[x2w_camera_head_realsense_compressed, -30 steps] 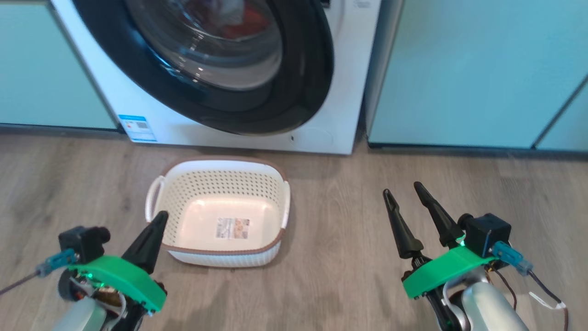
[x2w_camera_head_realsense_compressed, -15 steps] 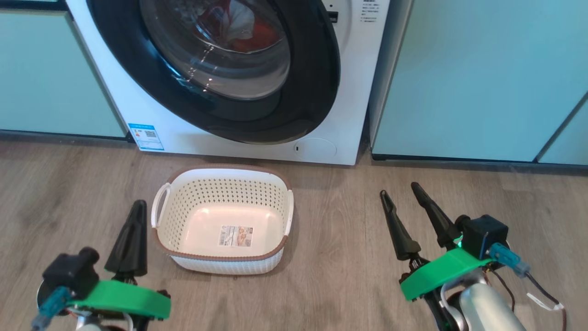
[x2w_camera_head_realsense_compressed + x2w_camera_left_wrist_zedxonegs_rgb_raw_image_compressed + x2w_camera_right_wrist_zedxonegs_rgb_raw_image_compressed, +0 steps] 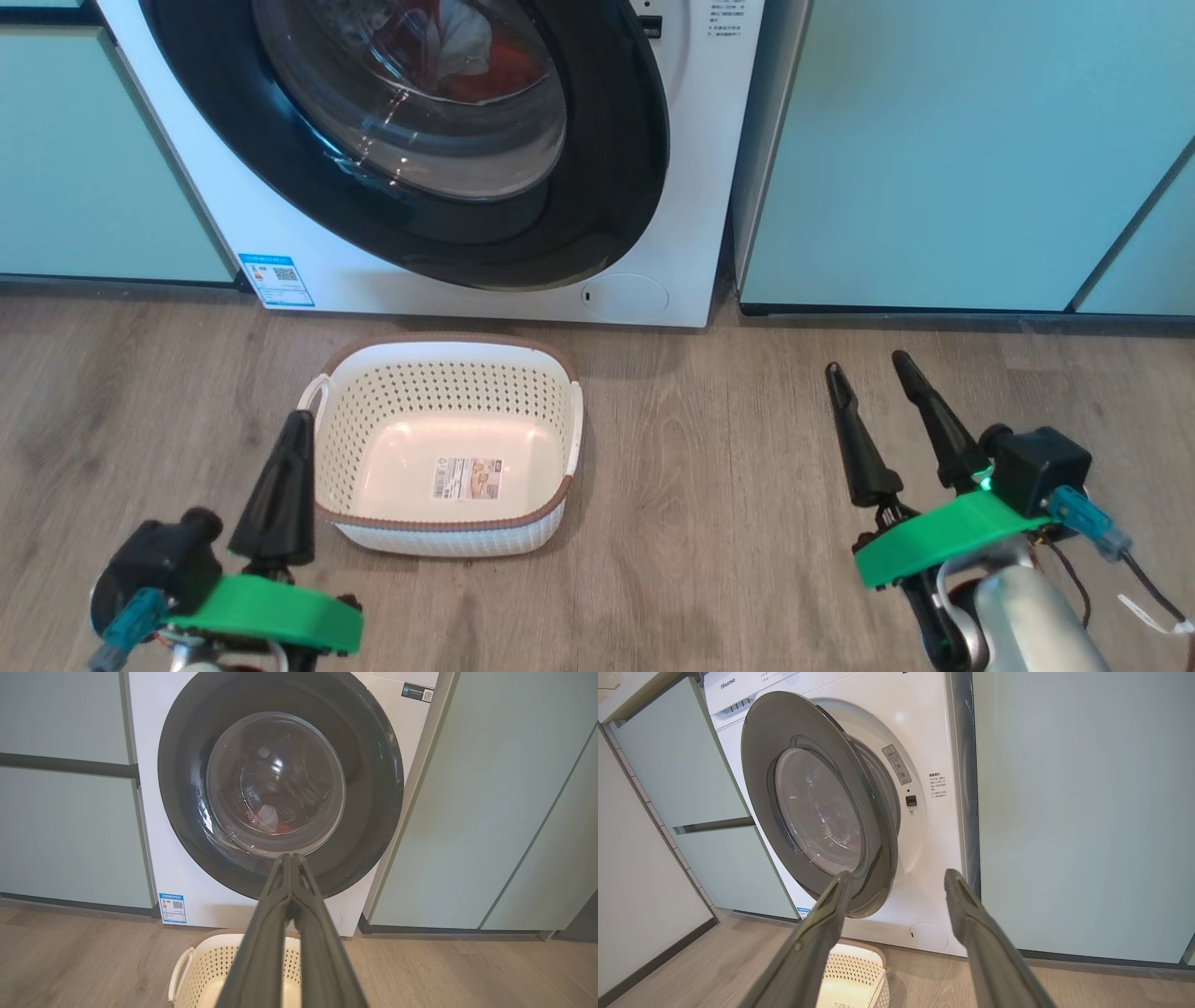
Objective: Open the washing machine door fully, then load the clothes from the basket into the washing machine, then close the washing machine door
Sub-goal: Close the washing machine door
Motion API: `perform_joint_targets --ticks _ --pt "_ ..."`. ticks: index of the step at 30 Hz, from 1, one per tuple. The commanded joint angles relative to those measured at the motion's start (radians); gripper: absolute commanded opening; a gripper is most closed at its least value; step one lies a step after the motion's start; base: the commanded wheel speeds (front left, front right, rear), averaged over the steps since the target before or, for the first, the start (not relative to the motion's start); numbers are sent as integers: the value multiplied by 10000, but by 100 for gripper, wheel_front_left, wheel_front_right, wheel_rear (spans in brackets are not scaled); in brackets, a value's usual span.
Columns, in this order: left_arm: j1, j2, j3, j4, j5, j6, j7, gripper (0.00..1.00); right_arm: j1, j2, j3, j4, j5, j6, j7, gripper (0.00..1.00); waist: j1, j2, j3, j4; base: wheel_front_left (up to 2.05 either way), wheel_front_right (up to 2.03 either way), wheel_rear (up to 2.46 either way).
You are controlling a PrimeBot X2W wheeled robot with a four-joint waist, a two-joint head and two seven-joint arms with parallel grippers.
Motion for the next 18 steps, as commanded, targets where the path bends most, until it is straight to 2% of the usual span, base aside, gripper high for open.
perform_joint_targets --ticks 1,7,8,10,11,12,18 --pt "-384 -28 192 -269 81 -8 -96 0 -232 59 156 -410 -52 0 -65 100 1 -1 17 -10 0 0 0" --pt "-399 -34 -59 38 103 -9 -97 0 -228 59 25 -524 -41 0 -65 100 1 -1 50 -10 0 0 0" --pt "-407 -34 -72 111 143 -10 -97 10 -227 59 6 -541 -42 0 -65 100 1 -1 54 -3 0 0 0" --pt "-428 -35 -71 244 199 -10 -97 49 -224 59 -53 -576 -53 0 -65 100 1 -1 64 10 0 0 0" --pt "-424 -36 -65 371 229 -10 -97 89 -221 59 -85 -591 -60 0 -65 100 1 -1 67 17 0 0 0" --pt "-457 -37 -24 417 291 -10 -97 100 -217 59 -114 -605 -66 0 -65 100 1 -1 70 25 0 0 0" --pt "-540 -46 42 474 366 -10 -97 100 -218 59 -190 -646 -94 0 -65 100 1 -1 93 46 0 0 0"
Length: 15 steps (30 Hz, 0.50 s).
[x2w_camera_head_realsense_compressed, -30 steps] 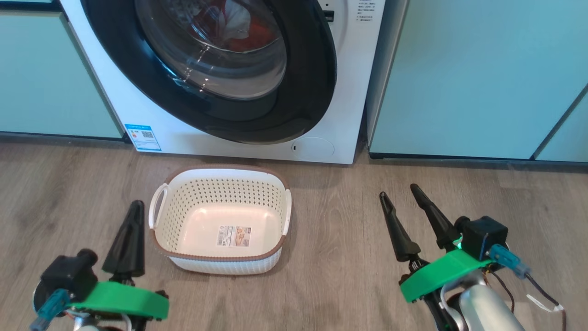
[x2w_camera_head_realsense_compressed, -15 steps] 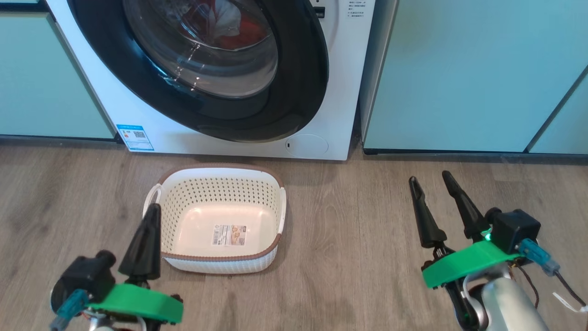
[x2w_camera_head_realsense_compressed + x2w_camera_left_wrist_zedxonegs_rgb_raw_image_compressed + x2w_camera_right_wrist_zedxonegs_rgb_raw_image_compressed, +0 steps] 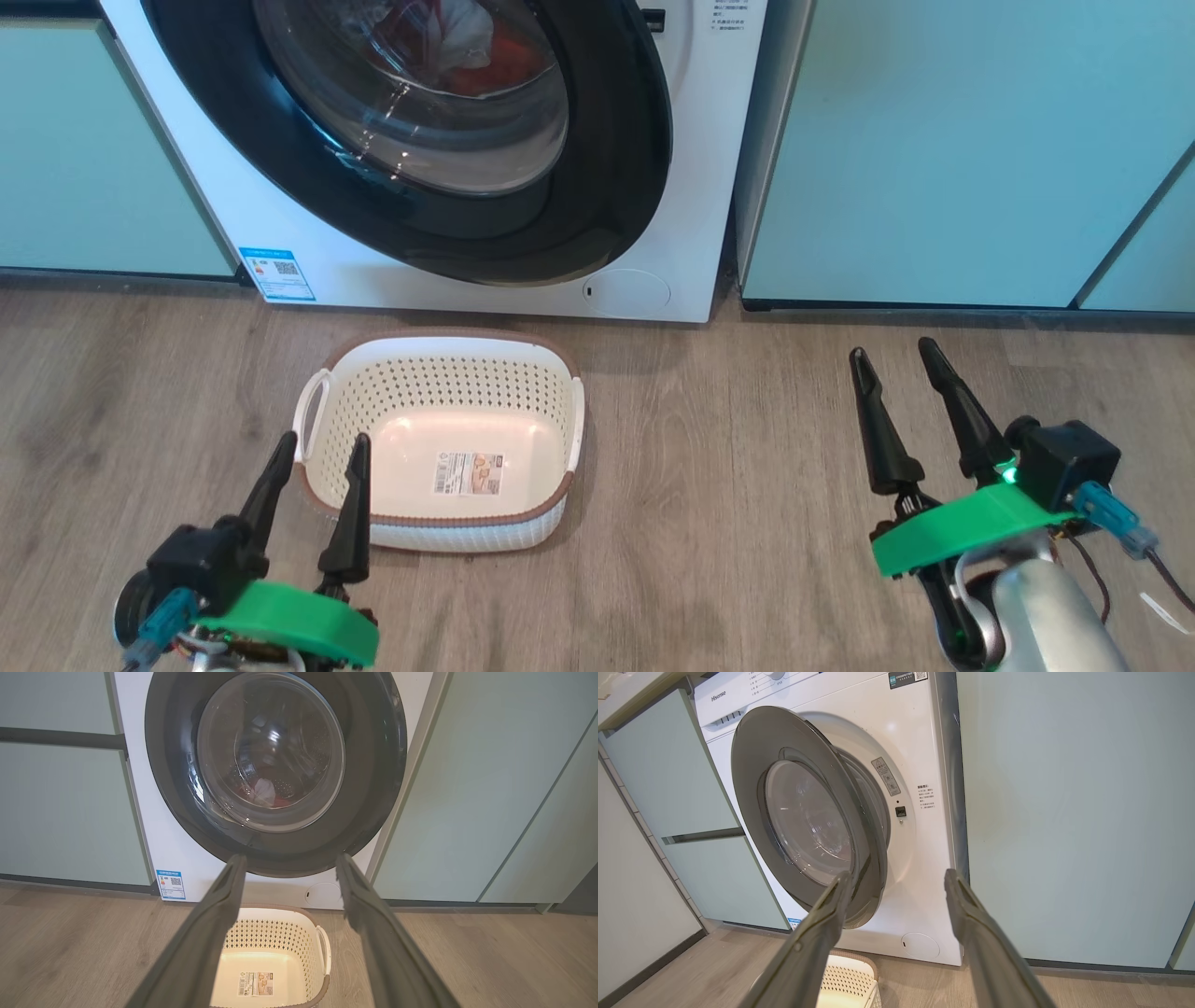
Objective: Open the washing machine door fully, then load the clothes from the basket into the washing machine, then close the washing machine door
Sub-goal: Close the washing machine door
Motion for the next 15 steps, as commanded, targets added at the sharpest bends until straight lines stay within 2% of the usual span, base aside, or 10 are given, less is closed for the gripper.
perform_joint_targets --ticks 1,8,9,12,15 --pt "-490 -33 314 -260 94 -9 -95 100 -224 57 189 -373 -86 0 -65 100 0 0 8 2 0 0 0" --pt "-510 -40 247 -245 130 -9 -95 100 -209 57 117 -395 -151 0 -65 100 0 0 60 24 0 0 0" --pt "-512 -40 234 -244 132 -9 -95 100 -209 57 111 -394 -158 0 -65 82 0 0 74 29 0 0 0" --pt "-523 -42 212 -259 145 -9 -95 100 -210 57 89 -395 -114 0 -65 0 0 0 131 50 0 0 0" --pt "-546 -44 186 -283 146 -9 -95 100 -234 57 53 -438 -63 0 -65 0 0 0 237 93 0 0 0"
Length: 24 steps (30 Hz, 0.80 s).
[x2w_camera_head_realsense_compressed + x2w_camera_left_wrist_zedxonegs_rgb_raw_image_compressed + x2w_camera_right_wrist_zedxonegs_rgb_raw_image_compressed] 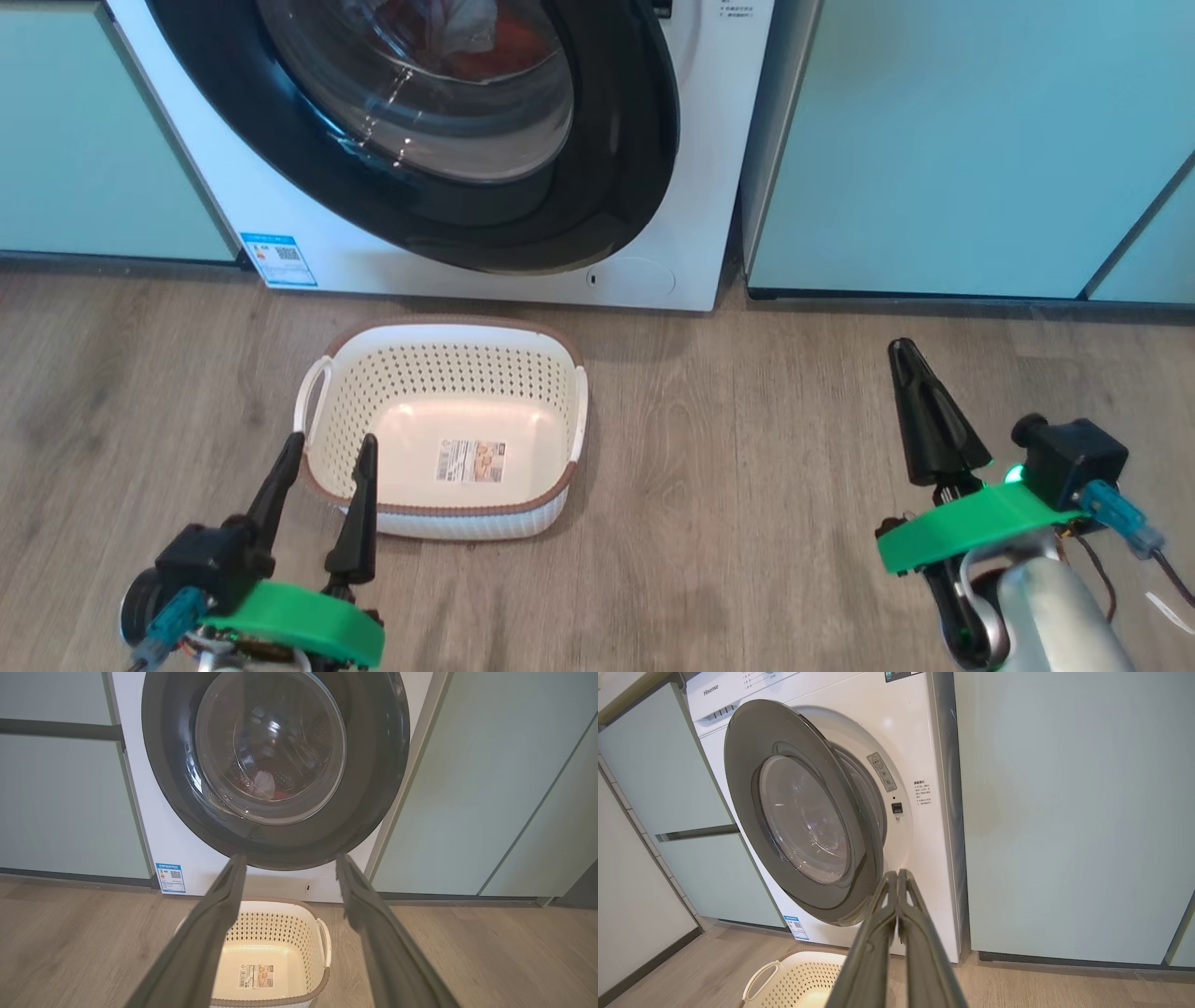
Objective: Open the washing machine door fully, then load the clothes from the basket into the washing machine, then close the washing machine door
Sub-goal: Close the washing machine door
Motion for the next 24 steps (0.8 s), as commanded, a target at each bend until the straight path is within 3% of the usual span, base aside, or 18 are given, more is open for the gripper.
perform_joint_targets --ticks 1,13,17,24 --pt "-560 -31 252 -338 68 -9 -95 100 -264 55 246 -399 -91 0 -65 0 0 -1 119 44 0 0 0" --pt "-1497 -35 -140 -586 -103 -9 -95 100 -2052 -13 1826 -455 -1286 0 -65 0 0 -1 1698 862 0 0 0" --pt "-1768 -36 -200 -652 -180 -9 -95 100 -2922 -133 2268 -218 -1026 0 -65 0 0 -1 2213 1140 0 0 0" --pt "-2458 -36 -467 -674 -520 -9 -95 100 -5483 -1045 3500 982 -1114 0 -63 0 0 -1 3452 1797 0 0 0"
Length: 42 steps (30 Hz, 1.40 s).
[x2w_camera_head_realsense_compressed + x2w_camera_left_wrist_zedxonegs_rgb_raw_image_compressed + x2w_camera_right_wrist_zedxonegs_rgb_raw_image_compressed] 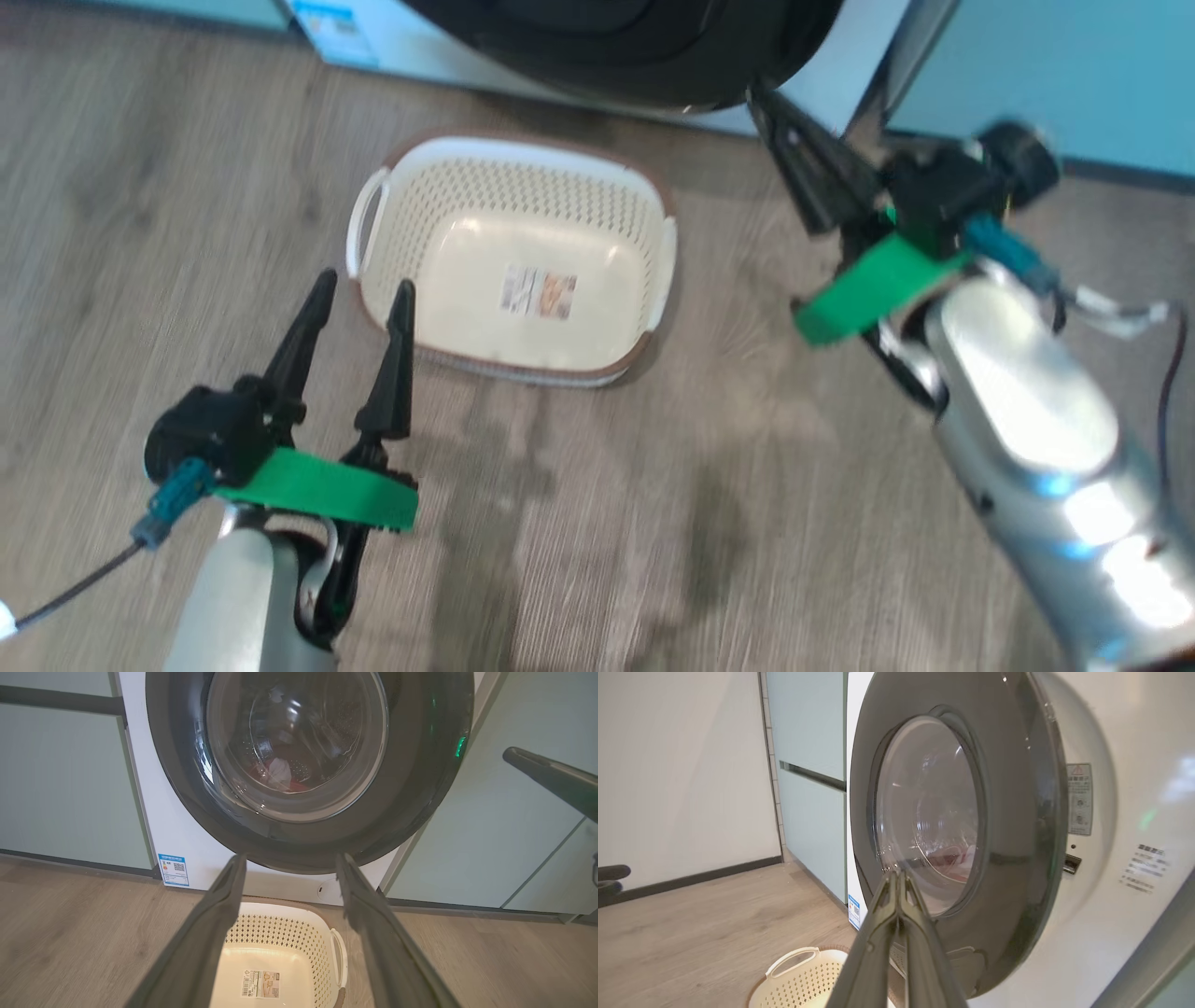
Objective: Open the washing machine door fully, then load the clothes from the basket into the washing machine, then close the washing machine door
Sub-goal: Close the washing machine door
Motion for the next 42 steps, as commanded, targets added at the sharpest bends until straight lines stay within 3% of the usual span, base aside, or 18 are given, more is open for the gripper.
perform_joint_targets --ticks 1,7,17,34,42 --pt "-312 50 303 -361 -62 -9 -95 100 -415 39 249 -146 0 0 -56 0 -1 0 607 455 0 0 0" --pt "-700 50 141 -376 -221 -9 -95 100 -2528 -454 655 1256 101 0 47 0 -1 0 1201 831 0 0 0" --pt "-1003 49 -44 -293 -196 -9 -95 100 -4413 -308 -1028 3842 -1218 0 399 0 -1 0 1616 1139 0 0 0" --pt "-1412 49 -294 -316 -526 -9 -95 100 -7472 -315 -3157 6112 -2979 0 743 0 -1 0 2473 1445 0 0 0" --pt "-1491 49 -313 -161 -700 -10 -95 100 -8032 -209 -4394 6610 -3945 0 514 0 -1 0 2453 1563 0 0 0"
